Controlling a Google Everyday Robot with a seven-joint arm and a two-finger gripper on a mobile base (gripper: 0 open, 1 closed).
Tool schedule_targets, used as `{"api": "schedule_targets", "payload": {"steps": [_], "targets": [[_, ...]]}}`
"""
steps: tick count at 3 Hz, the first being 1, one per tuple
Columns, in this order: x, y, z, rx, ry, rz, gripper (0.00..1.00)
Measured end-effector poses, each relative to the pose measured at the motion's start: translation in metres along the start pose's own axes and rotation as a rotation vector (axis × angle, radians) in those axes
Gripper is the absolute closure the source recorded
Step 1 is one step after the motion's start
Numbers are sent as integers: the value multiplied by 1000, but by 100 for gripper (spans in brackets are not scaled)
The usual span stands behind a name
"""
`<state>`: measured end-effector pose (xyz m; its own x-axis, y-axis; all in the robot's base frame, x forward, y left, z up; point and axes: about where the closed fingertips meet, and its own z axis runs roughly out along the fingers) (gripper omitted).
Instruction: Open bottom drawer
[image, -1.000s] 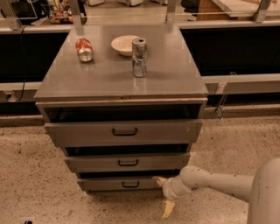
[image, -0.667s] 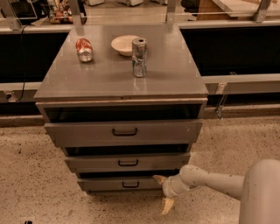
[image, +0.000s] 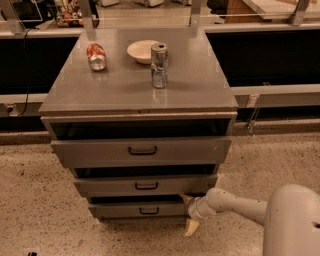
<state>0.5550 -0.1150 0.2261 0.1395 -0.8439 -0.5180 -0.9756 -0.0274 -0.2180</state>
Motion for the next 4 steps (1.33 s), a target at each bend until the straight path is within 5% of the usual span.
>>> {"api": "schedule_targets", "payload": {"steps": [1, 2, 3, 4], "targets": [[13, -9, 10, 45, 47, 13, 0], [29, -11, 19, 87, 59, 64, 16], [37, -5, 28, 85, 53, 93, 34], [34, 6, 30, 48, 48, 97, 34]]}}
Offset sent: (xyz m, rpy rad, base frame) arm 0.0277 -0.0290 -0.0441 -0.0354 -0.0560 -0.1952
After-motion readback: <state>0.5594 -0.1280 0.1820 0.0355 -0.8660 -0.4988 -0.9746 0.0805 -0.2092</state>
